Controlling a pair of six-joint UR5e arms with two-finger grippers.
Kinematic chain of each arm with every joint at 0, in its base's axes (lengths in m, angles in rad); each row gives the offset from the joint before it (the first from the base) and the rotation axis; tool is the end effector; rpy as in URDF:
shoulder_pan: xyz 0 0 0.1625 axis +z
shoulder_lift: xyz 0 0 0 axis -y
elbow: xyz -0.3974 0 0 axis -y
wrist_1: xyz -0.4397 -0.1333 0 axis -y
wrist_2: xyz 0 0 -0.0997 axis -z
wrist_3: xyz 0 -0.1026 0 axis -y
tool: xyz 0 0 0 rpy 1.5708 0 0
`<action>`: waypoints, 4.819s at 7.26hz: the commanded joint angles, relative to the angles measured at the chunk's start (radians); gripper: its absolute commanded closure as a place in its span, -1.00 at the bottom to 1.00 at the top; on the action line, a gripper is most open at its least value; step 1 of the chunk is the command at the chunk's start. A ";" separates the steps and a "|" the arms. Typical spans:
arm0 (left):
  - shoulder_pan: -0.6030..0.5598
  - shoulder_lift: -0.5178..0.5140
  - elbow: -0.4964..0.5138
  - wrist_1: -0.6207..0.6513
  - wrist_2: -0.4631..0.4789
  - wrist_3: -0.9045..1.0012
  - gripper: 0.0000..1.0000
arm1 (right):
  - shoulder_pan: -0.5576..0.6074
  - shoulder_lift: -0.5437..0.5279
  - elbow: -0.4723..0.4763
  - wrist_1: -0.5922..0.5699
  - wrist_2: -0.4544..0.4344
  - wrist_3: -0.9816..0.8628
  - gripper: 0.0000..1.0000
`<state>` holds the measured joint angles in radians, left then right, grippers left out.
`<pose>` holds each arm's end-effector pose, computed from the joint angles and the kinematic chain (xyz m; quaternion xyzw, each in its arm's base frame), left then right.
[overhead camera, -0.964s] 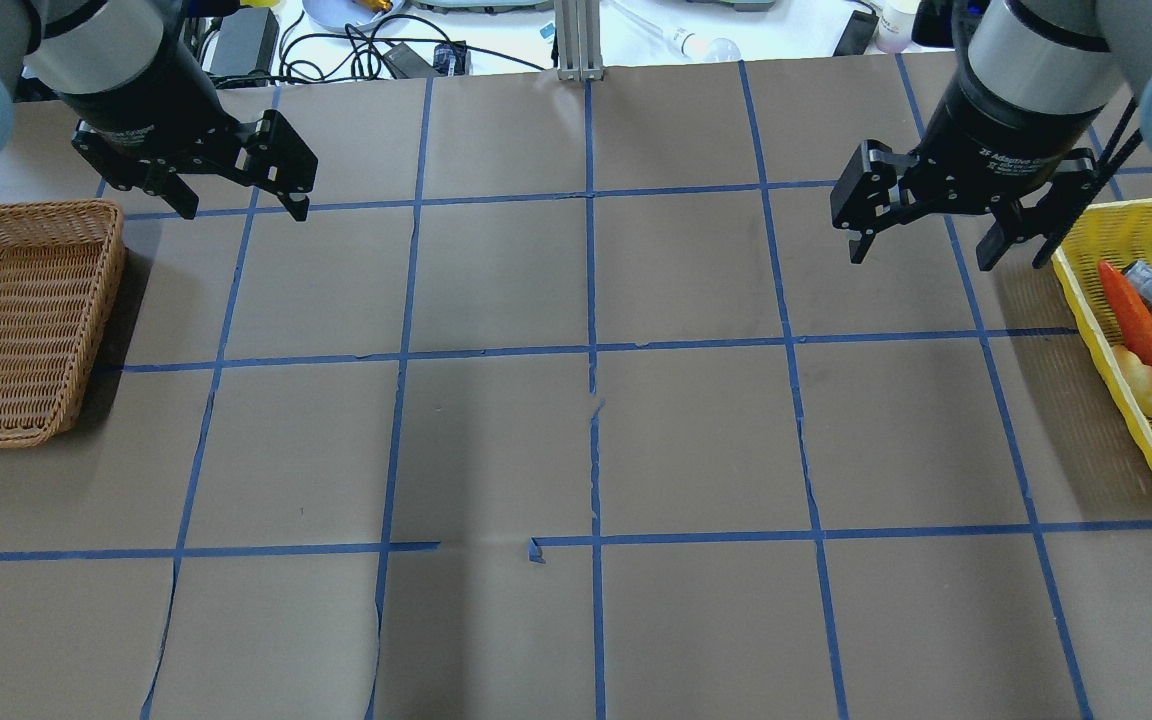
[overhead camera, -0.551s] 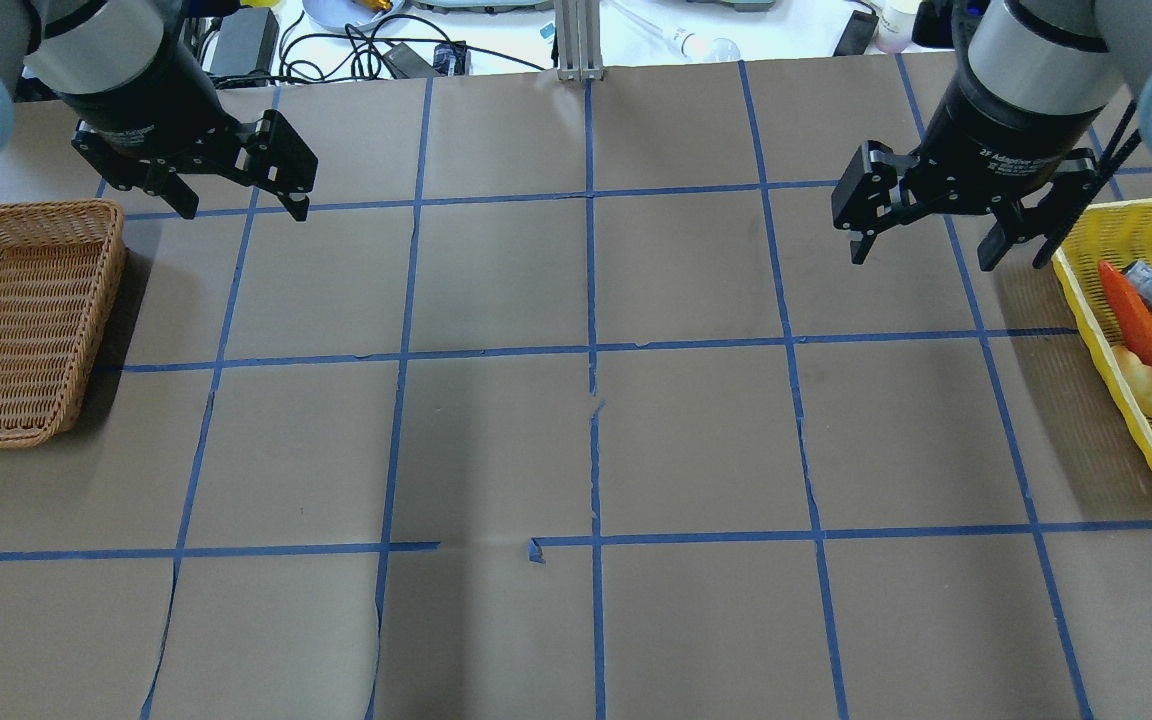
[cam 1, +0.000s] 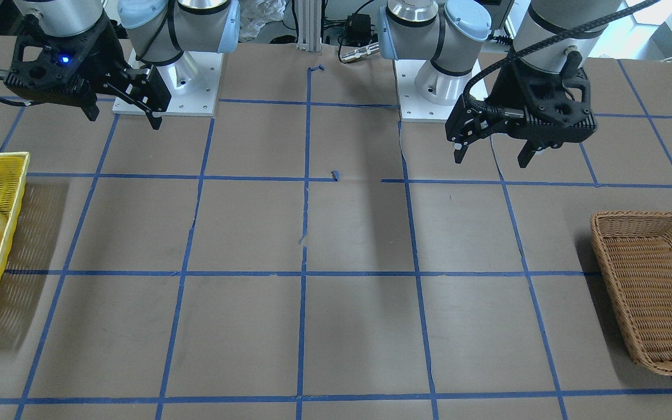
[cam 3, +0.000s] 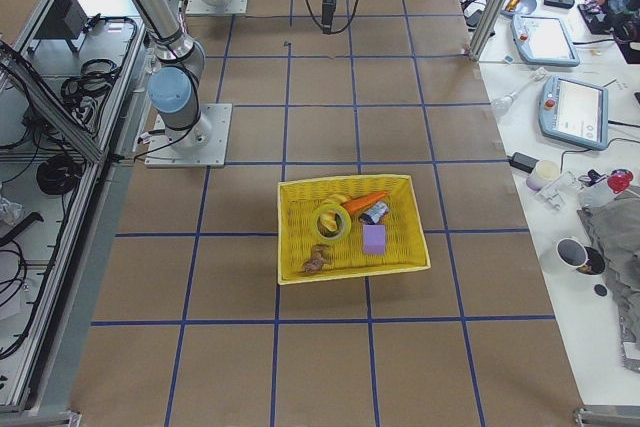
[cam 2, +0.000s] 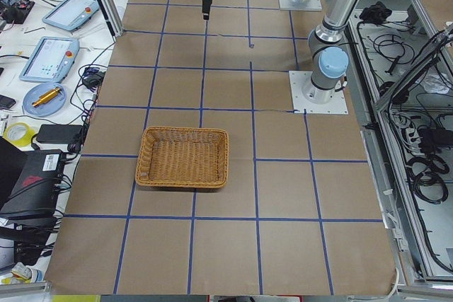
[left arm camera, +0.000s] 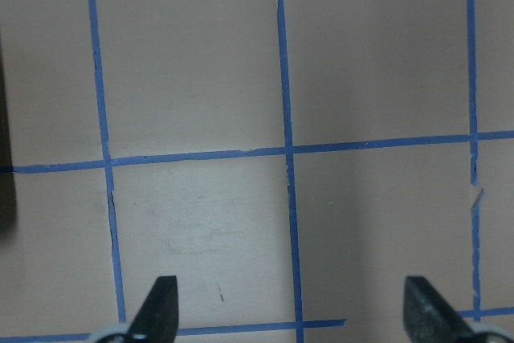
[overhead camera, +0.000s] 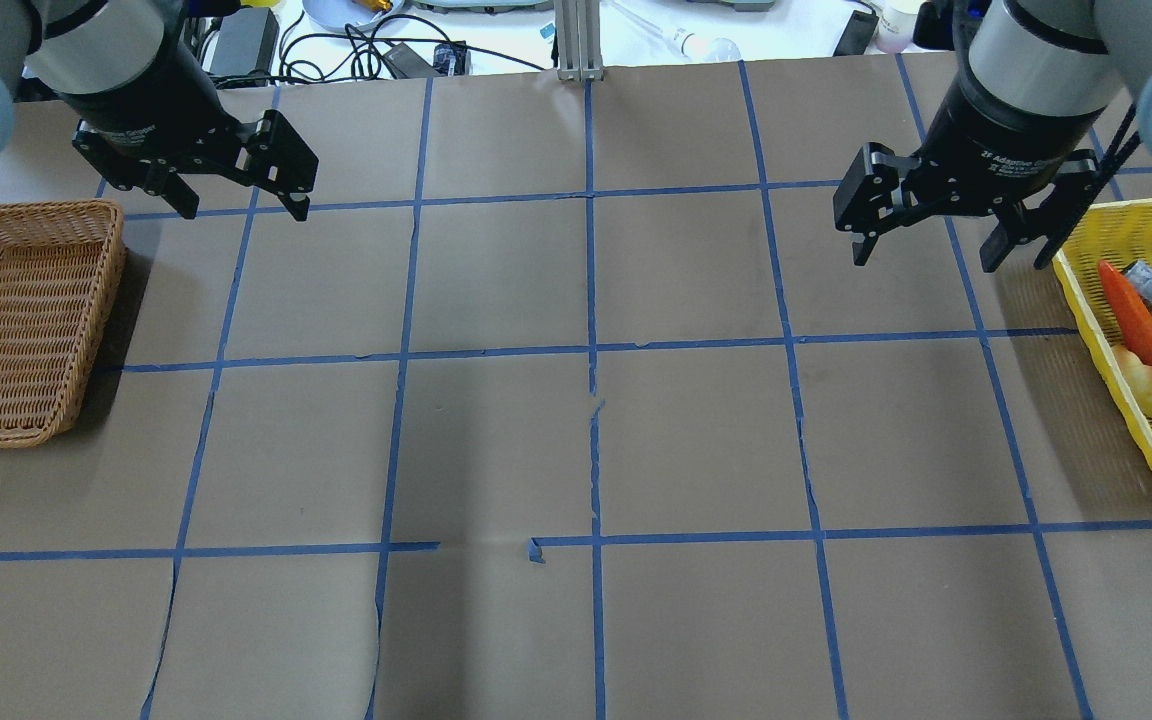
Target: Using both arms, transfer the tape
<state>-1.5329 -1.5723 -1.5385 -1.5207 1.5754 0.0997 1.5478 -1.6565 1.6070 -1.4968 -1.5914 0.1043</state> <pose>-0.1120 -0.5524 0.4792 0.0308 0.9987 -0.0402 0.0051 0.1196 -0.5052 0.4752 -0.0635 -0.9979 -0.0118 0.0108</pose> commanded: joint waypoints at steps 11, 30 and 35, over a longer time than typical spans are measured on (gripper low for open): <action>-0.001 0.000 -0.002 0.000 0.000 0.000 -1.00 | 0.000 0.001 0.002 0.000 0.005 -0.002 -1.00; 0.000 0.002 -0.002 0.000 0.000 0.000 -1.00 | -0.836 0.425 0.054 -0.261 0.071 -1.131 -1.00; 0.000 0.002 -0.002 0.000 -0.002 0.003 -1.00 | -0.836 0.474 0.162 -0.490 0.051 -1.040 0.69</action>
<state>-1.5320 -1.5708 -1.5385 -1.5202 1.5739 0.1026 0.7118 -1.1806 1.7651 -1.9808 -1.5360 -0.9726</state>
